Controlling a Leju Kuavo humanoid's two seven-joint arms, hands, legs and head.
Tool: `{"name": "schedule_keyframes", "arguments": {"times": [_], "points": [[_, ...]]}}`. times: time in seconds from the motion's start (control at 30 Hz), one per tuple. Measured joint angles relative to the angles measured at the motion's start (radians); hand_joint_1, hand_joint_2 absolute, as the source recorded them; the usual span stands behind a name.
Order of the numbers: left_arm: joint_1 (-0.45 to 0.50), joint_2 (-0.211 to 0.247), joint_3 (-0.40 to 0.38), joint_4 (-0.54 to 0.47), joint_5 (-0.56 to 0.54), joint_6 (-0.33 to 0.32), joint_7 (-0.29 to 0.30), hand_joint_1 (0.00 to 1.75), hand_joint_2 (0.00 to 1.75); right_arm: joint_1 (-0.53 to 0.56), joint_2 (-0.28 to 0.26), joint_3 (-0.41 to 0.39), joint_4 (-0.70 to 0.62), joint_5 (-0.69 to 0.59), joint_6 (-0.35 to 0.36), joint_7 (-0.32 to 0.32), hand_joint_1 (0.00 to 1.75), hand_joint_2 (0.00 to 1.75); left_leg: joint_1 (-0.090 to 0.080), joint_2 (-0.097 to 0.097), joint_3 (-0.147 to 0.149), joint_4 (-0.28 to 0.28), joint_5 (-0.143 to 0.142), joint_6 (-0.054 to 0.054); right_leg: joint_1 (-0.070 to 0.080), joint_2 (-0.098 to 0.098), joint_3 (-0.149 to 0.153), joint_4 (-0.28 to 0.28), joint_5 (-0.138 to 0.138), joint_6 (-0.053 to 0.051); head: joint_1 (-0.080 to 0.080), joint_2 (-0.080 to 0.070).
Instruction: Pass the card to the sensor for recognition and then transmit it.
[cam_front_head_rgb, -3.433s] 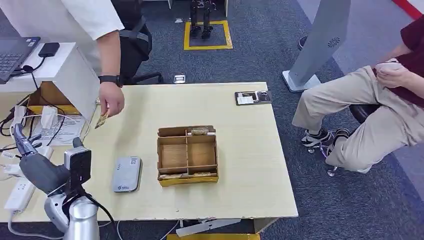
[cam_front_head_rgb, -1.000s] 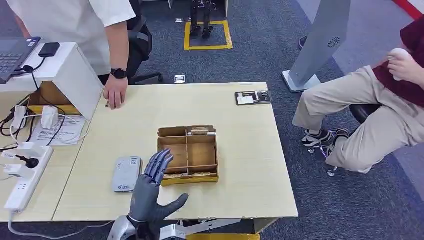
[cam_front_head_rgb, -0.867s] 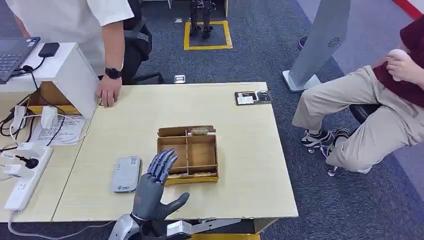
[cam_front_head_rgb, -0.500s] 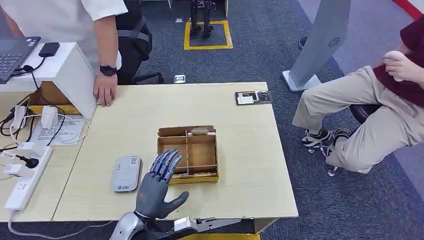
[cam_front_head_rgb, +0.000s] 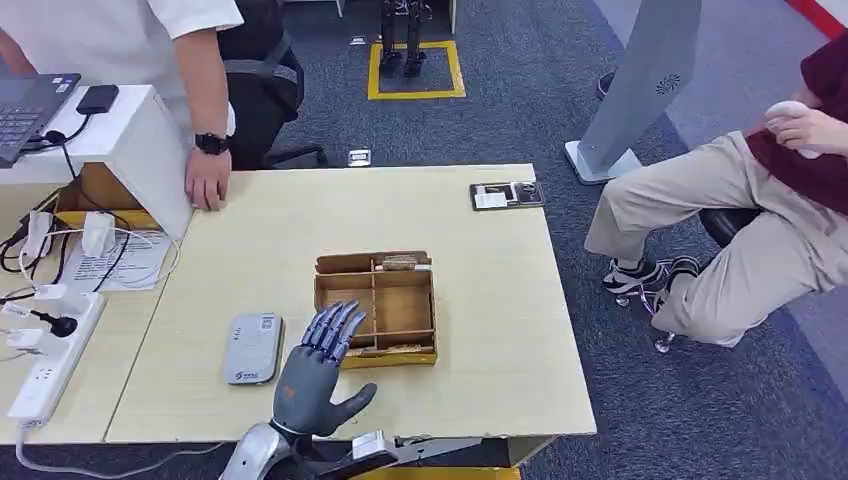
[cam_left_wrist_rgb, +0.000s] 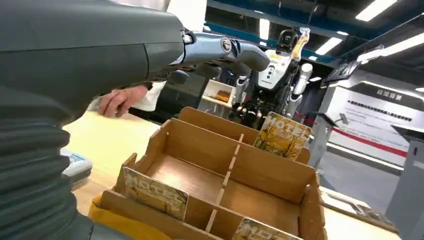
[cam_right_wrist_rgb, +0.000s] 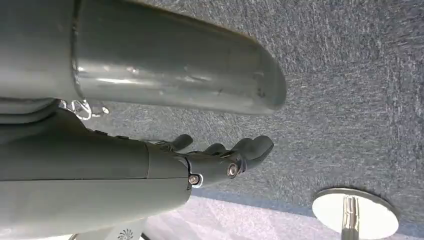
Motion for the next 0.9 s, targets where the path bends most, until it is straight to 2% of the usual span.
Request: {"name": "schedule_keyframes", "arguments": {"times": [0.03, 0.1, 0.13, 0.2, 0.3, 0.33, 0.4, 0.53, 0.6, 0.9], "points": [[-0.001, 0.000, 0.000, 0.007, -0.003, 0.000, 0.003, 0.00, 1.75, 0.000, 0.000, 0.000, 0.001, 0.000, 0.000, 0.000, 0.00, 0.00, 0.000, 0.000, 0.000, 0.000, 0.000, 0.000, 0.000, 0.000, 0.000, 0.000, 0.000, 0.000, 0.000, 0.000], [-0.014, 0.000, 0.000, 0.018, -0.106, -0.012, 0.105, 0.00, 1.75, 0.000, 0.000, 0.000, 0.002, -0.002, 0.000, 0.003, 0.00, 0.00, 0.000, 0.000, 0.000, 0.000, 0.000, 0.000, 0.000, 0.000, 0.000, 0.000, 0.000, 0.000, 0.000, 0.000], [-0.020, 0.000, 0.000, 0.019, -0.131, -0.016, 0.130, 0.00, 1.75, 0.000, 0.000, 0.000, 0.002, -0.002, 0.000, 0.006, 0.00, 0.00, 0.000, 0.000, 0.000, 0.000, 0.000, 0.000, 0.000, 0.000, 0.000, 0.000, 0.000, 0.000, 0.000, 0.000], [-0.027, 0.000, 0.000, 0.019, -0.145, -0.023, 0.145, 0.00, 1.75, 0.000, 0.000, 0.000, 0.002, -0.002, 0.000, 0.010, 0.00, 0.00, 0.000, 0.000, 0.000, 0.000, 0.000, 0.000, 0.000, 0.000, 0.000, 0.000, 0.000, 0.000, 0.000, 0.000], [-0.048, 0.007, 0.000, 0.019, -0.247, -0.111, 0.240, 0.00, 1.75, 0.000, 0.000, 0.000, 0.003, -0.009, 0.000, 0.010, 0.00, 0.00, 0.000, 0.000, 0.000, 0.000, 0.000, 0.000, 0.000, 0.000, 0.000, 0.000, 0.000, 0.000, 0.000, 0.000], [-0.054, 0.011, 0.000, 0.019, -0.261, -0.123, 0.256, 0.00, 1.75, 0.000, 0.000, 0.000, 0.003, -0.010, 0.000, 0.010, 0.00, 0.00, 0.000, 0.000, 0.000, 0.000, 0.000, 0.000, 0.000, 0.000, 0.000, 0.000, 0.000, 0.000, 0.000, 0.000], [-0.065, 0.016, 0.000, 0.019, -0.269, -0.133, 0.266, 0.00, 1.75, 0.001, -0.001, 0.000, 0.003, -0.013, 0.000, 0.010, 0.00, 0.00, 0.000, 0.000, 0.000, 0.000, 0.000, 0.000, 0.000, 0.000, 0.000, 0.000, 0.000, 0.000, 0.000, 0.000], [-0.092, 0.030, -0.003, 0.019, -0.260, -0.251, 0.287, 0.00, 1.75, 0.001, -0.001, 0.000, 0.003, -0.015, 0.000, 0.011, 0.00, 0.00, 0.000, 0.000, 0.000, 0.000, 0.000, 0.000, 0.000, 0.000, 0.000, 0.000, 0.000, 0.000, 0.000, 0.000], [-0.106, 0.040, -0.010, 0.019, -0.253, -0.285, 0.295, 0.00, 1.75, 0.001, -0.001, 0.000, 0.003, -0.015, 0.000, 0.013, 0.00, 0.00, 0.000, 0.000, 0.000, 0.000, 0.000, 0.000, 0.000, 0.000, 0.000, 0.000, 0.000, 0.000, 0.000, 0.000], [-0.133, 0.059, -0.031, 0.019, -0.253, -0.314, 0.307, 0.00, 1.75, 0.001, -0.002, 0.000, 0.004, -0.014, 0.000, 0.013, 0.00, 0.00, 0.000, 0.000, 0.000, 0.000, 0.000, 0.000, 0.000, 0.000, 0.000, 0.000, 0.000, 0.000, 0.000, 0.000]]}}
